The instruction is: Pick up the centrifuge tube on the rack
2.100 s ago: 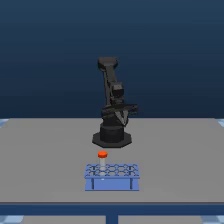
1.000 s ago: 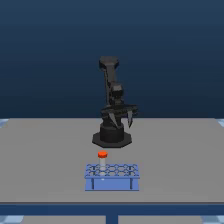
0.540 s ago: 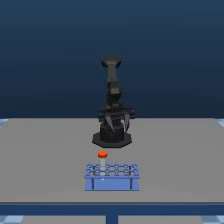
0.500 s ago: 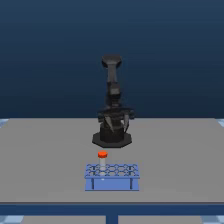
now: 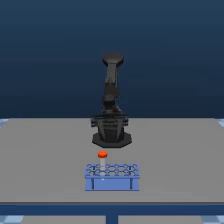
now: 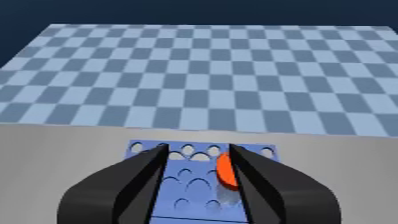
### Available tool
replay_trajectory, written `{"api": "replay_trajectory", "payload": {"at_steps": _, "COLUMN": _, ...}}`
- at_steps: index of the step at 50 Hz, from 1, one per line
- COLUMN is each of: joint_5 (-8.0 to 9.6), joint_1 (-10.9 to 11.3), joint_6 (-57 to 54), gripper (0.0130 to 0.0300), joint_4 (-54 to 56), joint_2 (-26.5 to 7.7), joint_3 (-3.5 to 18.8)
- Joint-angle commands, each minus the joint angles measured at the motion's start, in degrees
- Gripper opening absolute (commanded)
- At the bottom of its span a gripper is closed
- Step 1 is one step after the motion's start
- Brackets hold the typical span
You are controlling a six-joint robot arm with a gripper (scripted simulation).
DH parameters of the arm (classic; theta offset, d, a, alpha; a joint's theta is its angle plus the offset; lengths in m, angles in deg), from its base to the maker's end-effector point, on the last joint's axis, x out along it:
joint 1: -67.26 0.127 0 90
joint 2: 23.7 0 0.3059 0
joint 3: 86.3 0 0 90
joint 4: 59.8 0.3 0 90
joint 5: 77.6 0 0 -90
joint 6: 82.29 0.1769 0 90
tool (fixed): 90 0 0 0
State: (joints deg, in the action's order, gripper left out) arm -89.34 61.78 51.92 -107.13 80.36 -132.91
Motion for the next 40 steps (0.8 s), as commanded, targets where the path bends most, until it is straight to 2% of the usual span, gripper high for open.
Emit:
{"api": "replay_trajectory", "payload": {"at_steps": 1, "joint_5": 0.77, "joint_1": -1.7, "joint_6": 4.5, "gripper": 0.0300, "joint_4": -4.3, "joint_2": -1.8, "joint_3": 1.4}}
{"api": "replay_trajectory", "payload": {"at_steps": 18, "joint_5": 1.98, "joint_1": -3.4, "joint_6": 13.0, "gripper": 0.0300, "joint_4": -14.3, "joint_2": -5.5, "joint_3": 4.5}}
{"api": "replay_trajectory", "payload": {"at_steps": 40, "joint_5": 2.61, "joint_1": -4.2, "joint_6": 17.0, "gripper": 0.0300, "joint_4": -19.0, "joint_2": -7.6, "joint_3": 6.1}}
